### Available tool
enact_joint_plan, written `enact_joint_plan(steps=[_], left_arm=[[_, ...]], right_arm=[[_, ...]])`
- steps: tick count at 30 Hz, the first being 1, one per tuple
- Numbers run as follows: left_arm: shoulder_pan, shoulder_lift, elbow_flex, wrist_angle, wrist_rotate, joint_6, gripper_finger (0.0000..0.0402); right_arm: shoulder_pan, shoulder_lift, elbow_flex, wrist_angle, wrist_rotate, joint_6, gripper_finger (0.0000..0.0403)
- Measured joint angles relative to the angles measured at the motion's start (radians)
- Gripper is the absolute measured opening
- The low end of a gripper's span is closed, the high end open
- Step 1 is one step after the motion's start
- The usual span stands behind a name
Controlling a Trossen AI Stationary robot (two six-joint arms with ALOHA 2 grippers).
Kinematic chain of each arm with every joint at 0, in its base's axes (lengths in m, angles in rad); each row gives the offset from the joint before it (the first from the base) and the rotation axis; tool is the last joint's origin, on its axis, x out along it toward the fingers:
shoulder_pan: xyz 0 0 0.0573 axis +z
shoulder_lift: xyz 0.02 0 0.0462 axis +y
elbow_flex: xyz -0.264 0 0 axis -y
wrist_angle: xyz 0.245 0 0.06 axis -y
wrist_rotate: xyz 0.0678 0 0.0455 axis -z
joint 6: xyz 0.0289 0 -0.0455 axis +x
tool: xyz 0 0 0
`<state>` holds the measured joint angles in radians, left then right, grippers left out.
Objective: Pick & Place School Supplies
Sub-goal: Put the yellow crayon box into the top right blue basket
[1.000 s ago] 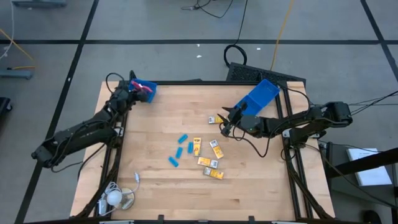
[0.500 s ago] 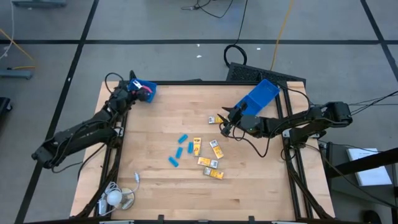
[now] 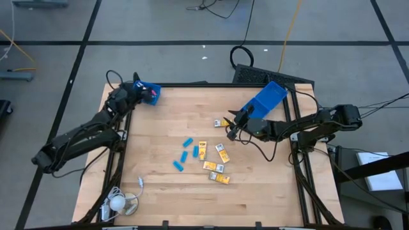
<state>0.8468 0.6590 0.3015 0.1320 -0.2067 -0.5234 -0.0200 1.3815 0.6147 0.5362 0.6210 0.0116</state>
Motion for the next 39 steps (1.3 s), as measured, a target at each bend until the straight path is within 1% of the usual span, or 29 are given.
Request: enact_joint_plan(steps=[2,5,8,12,15,18,20,23,26,29,31,34,36,39], left_arm=[[-0.024,0.0,0.007,0.003,0.053,-0.003,0.0312],[-0.078,0.002,0.01,0.021,0.126,-0.003,0.0312],[-0.151,0.002,0.01,0.04,0.175,0.0,0.0312],[-0.265,0.009,0.01,0.058,0.187,0.006,0.0312],[-0.337,0.016,0.01,0.063,0.174,0.025,0.0312],[-0.397,0.042,0.011,0.069,0.128,0.025,0.0312],[-0.426,0.061,0.011,0.087,0.093,0.023,0.0312],[-0.462,0.099,0.011,0.123,0.059,0.022,0.0312],[-0.489,0.153,0.011,0.18,0.05,0.03,0.0312],[-0.501,0.21,0.011,0.242,0.048,0.054,0.0312],[-0.503,0.251,0.011,0.289,0.047,0.058,0.0312],[-0.503,0.306,0.01,0.321,0.048,0.056,0.0312],[-0.503,0.342,0.011,0.348,0.048,0.048,0.0312],[-0.503,0.375,0.01,0.344,0.049,0.043,0.0312]], right_arm=[[-0.01,0.0,0.0,-0.014,-0.051,0.042,0.0169],[-0.041,0.017,0.0,-0.018,-0.207,0.09,0.0169],[-0.065,0.045,0.0,-0.025,-0.278,0.115,0.0169],[-0.101,0.082,0.0,-0.072,-0.374,0.152,0.0169],[-0.126,0.107,0.0,-0.101,-0.438,0.152,0.0169],[-0.136,0.123,0.0,-0.114,-0.444,0.093,0.0173],[-0.137,0.122,0.011,-0.14,-0.443,0.056,0.0183],[-0.147,0.122,0.078,-0.282,-0.455,0.014,0.0208],[-0.172,0.128,0.173,-0.463,-0.512,-0.013,0.023],[-0.202,0.175,0.259,-0.569,-0.521,-0.082,0.0244],[-0.231,0.196,0.284,-0.622,-0.534,-0.136,0.0248],[-0.276,0.25,0.32,-0.638,-0.596,-0.181,0.0248],[-0.294,0.284,0.327,-0.669,-0.598,-0.203,0.0246],[-0.314,0.321,0.33,-0.683,-0.598,-0.257,0.0243]])
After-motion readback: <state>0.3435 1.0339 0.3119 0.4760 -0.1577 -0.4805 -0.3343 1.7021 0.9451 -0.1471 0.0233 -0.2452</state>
